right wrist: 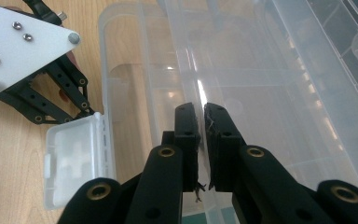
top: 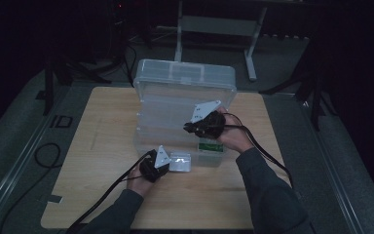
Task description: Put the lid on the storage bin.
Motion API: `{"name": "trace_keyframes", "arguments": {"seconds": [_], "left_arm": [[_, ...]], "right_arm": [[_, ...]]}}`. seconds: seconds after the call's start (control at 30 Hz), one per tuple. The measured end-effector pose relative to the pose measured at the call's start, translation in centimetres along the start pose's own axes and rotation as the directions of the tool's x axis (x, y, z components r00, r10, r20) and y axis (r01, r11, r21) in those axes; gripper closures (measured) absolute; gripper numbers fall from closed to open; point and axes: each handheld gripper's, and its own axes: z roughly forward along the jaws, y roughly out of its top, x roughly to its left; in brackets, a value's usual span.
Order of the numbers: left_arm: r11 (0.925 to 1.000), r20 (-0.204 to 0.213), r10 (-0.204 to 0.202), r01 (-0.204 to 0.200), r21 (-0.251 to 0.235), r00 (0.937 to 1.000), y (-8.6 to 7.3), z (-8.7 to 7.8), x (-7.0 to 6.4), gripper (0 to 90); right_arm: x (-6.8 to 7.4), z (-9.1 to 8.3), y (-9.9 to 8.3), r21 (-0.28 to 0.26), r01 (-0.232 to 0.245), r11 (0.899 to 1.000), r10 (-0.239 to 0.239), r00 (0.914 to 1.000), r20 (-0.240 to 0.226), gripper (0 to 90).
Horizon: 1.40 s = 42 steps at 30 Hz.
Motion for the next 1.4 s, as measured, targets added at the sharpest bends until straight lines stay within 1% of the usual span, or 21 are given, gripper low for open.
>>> {"name": "trace_keyframes", "arguments": {"seconds": [0.43, 0.87, 1.23, 1.27, 1.4], "left_arm": [[1.0, -0.002, 0.001, -0.001, 0.001, 1.0, 0.0, -0.01, -0.02, 90.0], [1.0, -0.004, 0.007, -0.007, 0.001, 1.0, 0.04, 0.02, 0.01, 90.0], [1.0, -0.004, 0.004, -0.004, 0.001, 1.0, 0.06, 0.07, -0.03, 90.0], [1.0, -0.005, 0.004, -0.004, 0.0, 1.0, 0.06, 0.08, -0.03, 90.0], [1.0, -0.005, 0.001, -0.001, -0.002, 1.0, 0.07, 0.12, -0.04, 90.0]], "right_arm": [[0.13, 0.04, -0.17, -0.005, -0.005, 1.0, 0.005, 0.9999, -0.009, 84.2], [0.3, 0.11, -0.2, 0.0, 0.001, 1.0, -0.001, 1.0, -0.01, 84.1], [0.4, 0.17, -0.27, 0.004, 0.005, 1.0, -0.005, 0.9999, -0.014, 84.0], [0.43, 0.17, -0.27, 0.006, 0.011, 1.0, -0.011, 0.9998, -0.014, 84.0], [0.54, 0.22, -0.31, 0.008, 0.008, 1.0, -0.008, 0.9999, -0.013, 83.8]]}}
